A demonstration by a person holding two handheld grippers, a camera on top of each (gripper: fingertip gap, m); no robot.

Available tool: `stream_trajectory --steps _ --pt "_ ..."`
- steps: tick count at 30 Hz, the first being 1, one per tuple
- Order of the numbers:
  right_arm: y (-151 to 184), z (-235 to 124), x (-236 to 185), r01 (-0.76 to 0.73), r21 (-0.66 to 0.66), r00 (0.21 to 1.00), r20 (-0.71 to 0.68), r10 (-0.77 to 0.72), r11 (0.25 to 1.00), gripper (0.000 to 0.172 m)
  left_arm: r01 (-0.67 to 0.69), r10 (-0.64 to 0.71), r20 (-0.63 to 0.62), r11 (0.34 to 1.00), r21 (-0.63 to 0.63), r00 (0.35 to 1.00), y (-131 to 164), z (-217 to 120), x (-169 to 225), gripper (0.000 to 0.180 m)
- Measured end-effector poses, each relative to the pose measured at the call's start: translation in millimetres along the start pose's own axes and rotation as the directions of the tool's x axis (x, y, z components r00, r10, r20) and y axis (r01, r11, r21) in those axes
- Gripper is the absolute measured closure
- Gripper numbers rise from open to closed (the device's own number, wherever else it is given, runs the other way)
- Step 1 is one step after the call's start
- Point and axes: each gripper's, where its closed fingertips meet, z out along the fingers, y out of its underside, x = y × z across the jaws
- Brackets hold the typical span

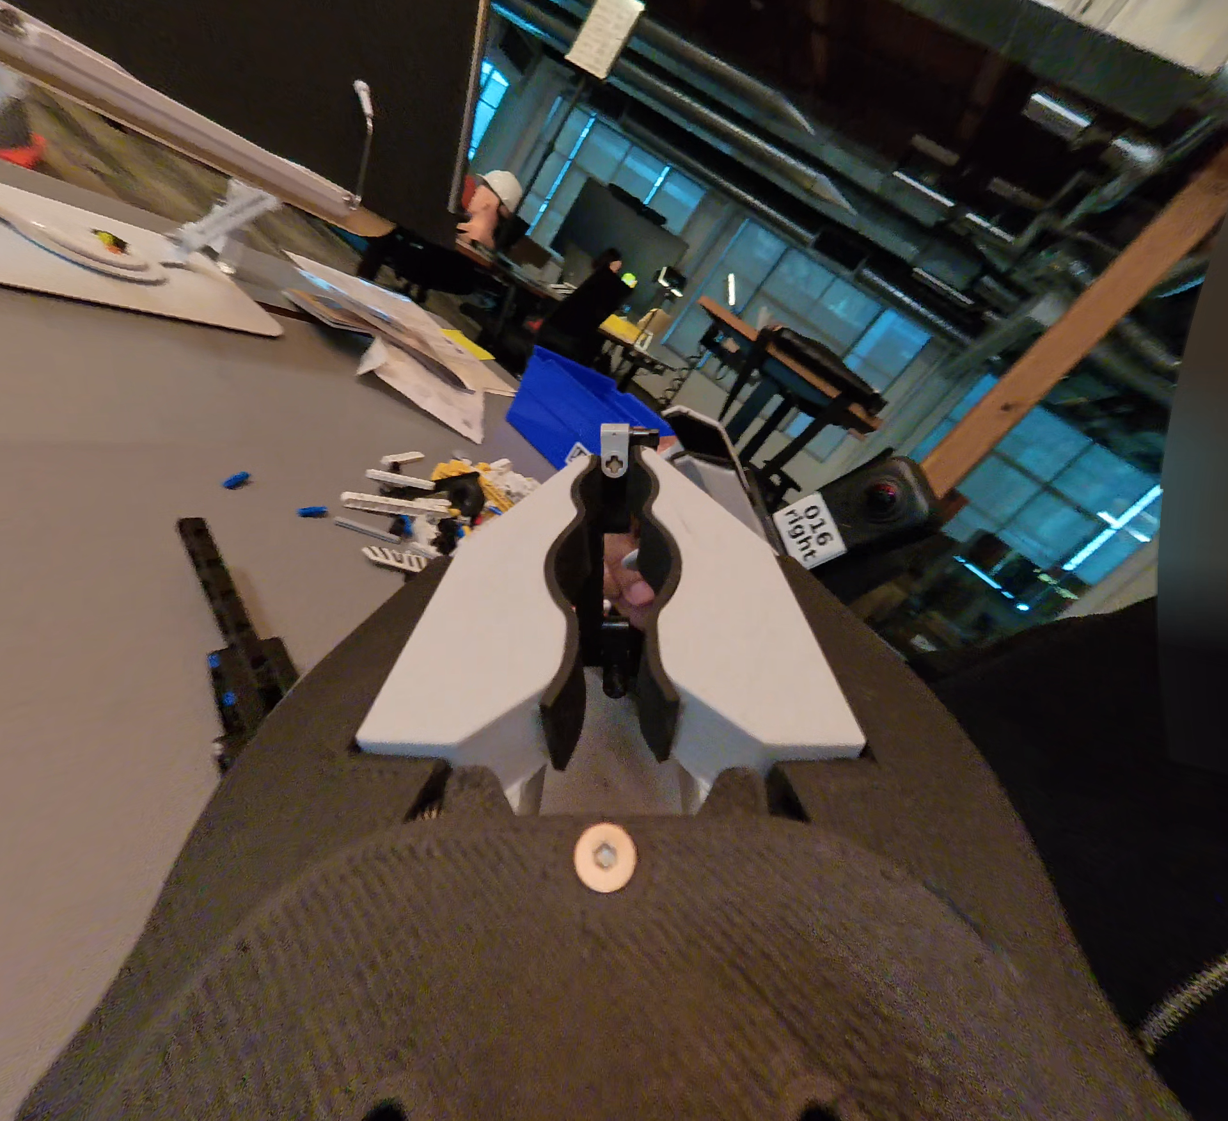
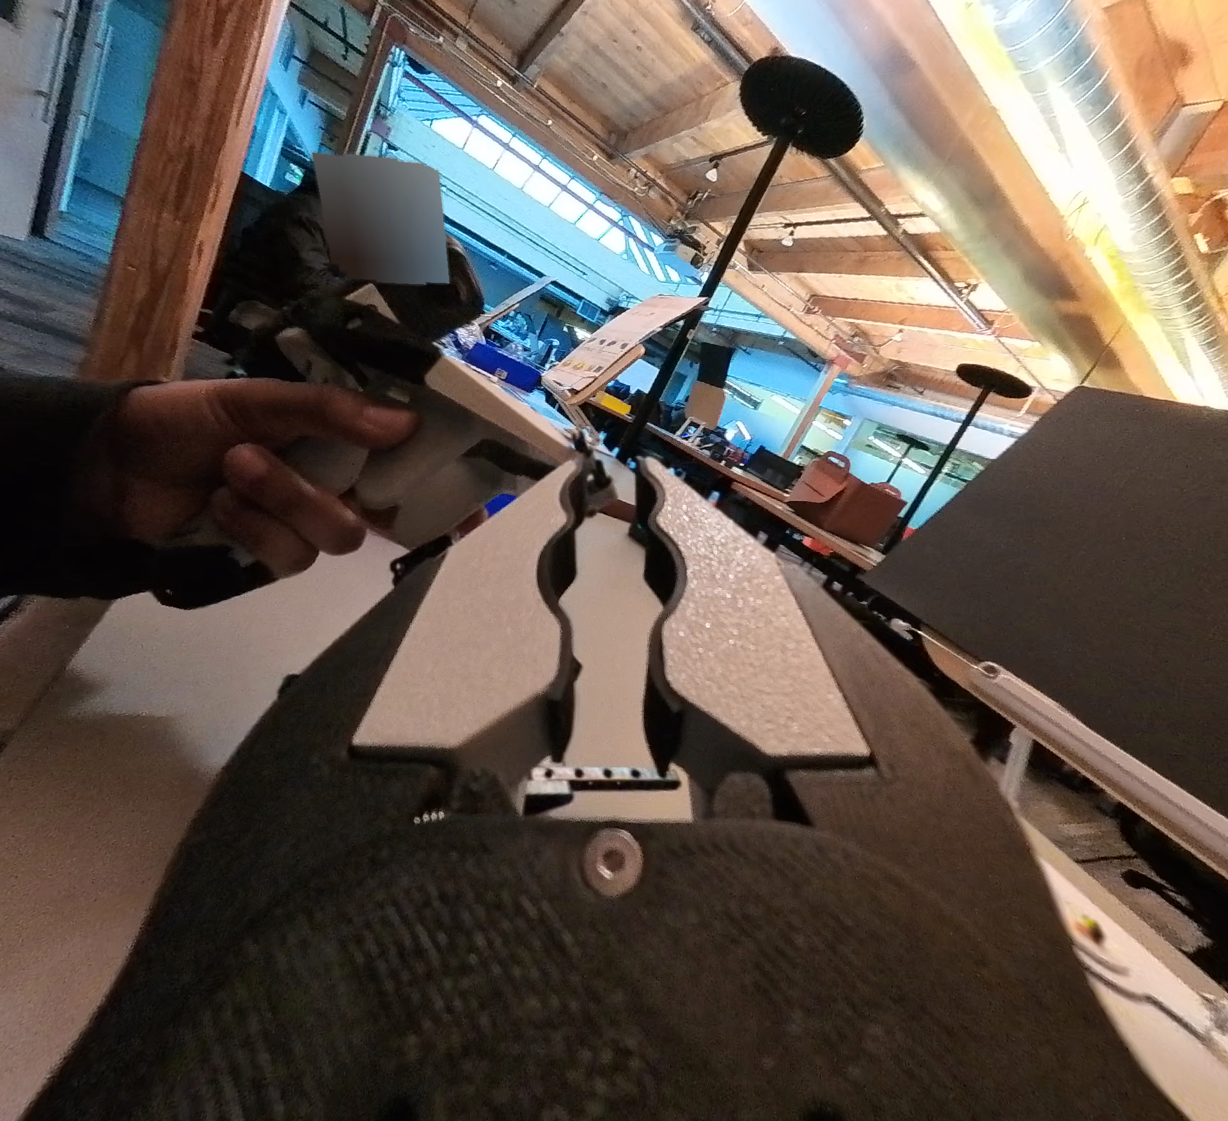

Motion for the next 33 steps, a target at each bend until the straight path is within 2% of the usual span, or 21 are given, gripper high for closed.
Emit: stream_trajectory --steps 3,7,12,15,17,19,27,33 --pt "0 1 -5 -0.009 -0.003 1.000 0.025 0.009 1.000 0.159 0.026 -0.026 -0.033 1.000 -0.008 0.999 3 3 8 0.176" --pt "2 2 -6 0.009 -0.017 1.000 0.023 -0.008 1.000 0.169 0.022 -0.024 -0.039 0.999 -0.037 0.999 10 7 10 0.175" --pt "2 2 -4 0.004 -0.032 1.000 0.025 -0.003 0.999 0.170 0.035 -0.035 -0.086 0.999 -0.010 0.996 9 6 15 0.175" --pt "-1 2 -4 -0.013 -0.017 1.000 0.026 0.014 1.000 0.170 0.061 -0.061 -0.113 0.998 -0.004 0.992 12 9 17 0.158" --pt "1 2 -4 -0.028 -0.026 0.999 0.033 0.029 0.999 0.170 0.085 -0.083 -0.145 0.996 0.008 0.986 11 8 20 0.171" --pt "-1 1 -5 -0.030 -0.016 0.999 0.042 0.030 0.999 0.170 0.092 -0.092 -0.138 0.996 -0.006 0.986 13 9 18 0.175" --pt "5 -1 -5 0.031 -0.035 0.999 0.030 -0.030 0.999 0.163 0.109 -0.112 -0.132 0.993 -0.036 0.985 16 7 16 0.176" --pt "8 -1 -12 0.087 -0.043 0.995 0.061 -0.085 0.995 0.169 0.080 -0.087 -0.130 0.995 -0.055 0.988 18 4 16 0.176"
